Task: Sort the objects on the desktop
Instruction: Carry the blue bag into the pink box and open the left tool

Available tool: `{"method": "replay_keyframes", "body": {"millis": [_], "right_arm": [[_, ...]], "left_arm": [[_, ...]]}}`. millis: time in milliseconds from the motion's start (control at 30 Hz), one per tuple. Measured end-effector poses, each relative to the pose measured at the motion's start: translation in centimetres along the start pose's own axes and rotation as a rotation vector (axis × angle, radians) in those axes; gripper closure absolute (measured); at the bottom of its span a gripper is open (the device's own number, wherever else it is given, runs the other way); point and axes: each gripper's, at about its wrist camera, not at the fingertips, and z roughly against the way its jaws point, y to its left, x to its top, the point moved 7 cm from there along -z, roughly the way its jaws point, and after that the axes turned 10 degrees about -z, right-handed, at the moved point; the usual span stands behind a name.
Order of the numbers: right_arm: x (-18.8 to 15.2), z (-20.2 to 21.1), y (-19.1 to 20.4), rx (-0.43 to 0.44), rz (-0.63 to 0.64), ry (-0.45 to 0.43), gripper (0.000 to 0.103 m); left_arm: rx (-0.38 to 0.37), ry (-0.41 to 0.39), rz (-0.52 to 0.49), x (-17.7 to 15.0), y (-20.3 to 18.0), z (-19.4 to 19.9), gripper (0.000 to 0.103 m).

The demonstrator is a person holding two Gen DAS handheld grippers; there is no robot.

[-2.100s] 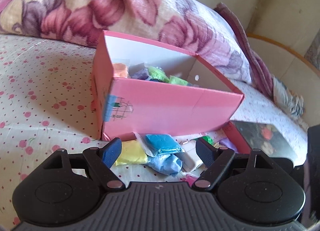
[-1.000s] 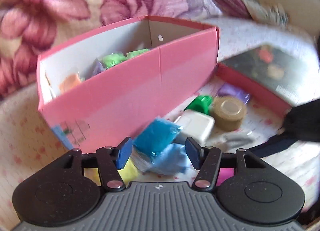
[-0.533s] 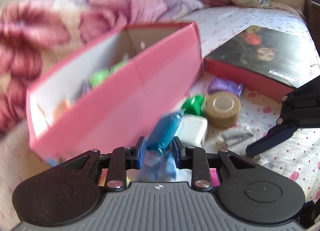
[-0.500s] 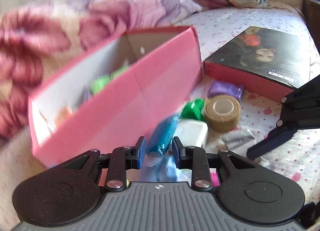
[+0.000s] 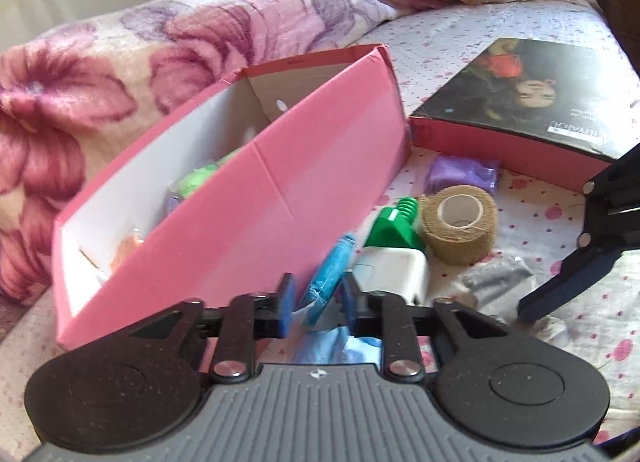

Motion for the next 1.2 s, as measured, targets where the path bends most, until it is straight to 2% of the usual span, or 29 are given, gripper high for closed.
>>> {"method": "replay_keyframes", "body": {"millis": [67,167,233,433,633,767,900,1100,1200], "right_arm": [[0.0,-0.1,-0.1,0.002,-0.004,0.002,0.029],[0.0,-0.1,-0.2,0.002,-0.014,0.001,0.029],[0.0,-0.1,-0.2,0.0,-0.014,0.002,0.029],[0.5,0.2,-0.3,0.001,-0.044,-0.003,0.029],[0.8,0.6,-0.2,-0.002,-0.059,-0.015,0.029],[1.3,0.7,0.1,0.001,-0.048,-0.022,0.029],[1.7,1.0,0.3,0.005,-0.044,-0.035,0.029],[2.0,1.2,0.2,0.009,-0.041,-0.036,0.028],[1.9,1.5,0.0,0.011,-0.037,-0.04,0.028]], "left_arm": [[-0.009,-0.01,-0.009,0.4,-0.3,0.5,0.091],[-0.013,-0.037,-0.021,1.4,-0.6,1.5,0.092],[-0.046,-0.105,0.003,2.4,-0.7,2.8,0.092],[-0.143,-0.306,0.196,4.7,1.1,6.4,0.092],[-0.13,-0.417,0.364,5.4,4.2,7.4,0.092],[-0.078,-0.46,0.44,5.7,6.4,7.7,0.091],[0.019,-0.473,0.524,5.4,8.5,7.6,0.091],[0.207,-0.385,0.652,3.7,11.4,6.1,0.091],[0.244,-0.312,0.667,3.4,11.7,4.7,0.091]]}}
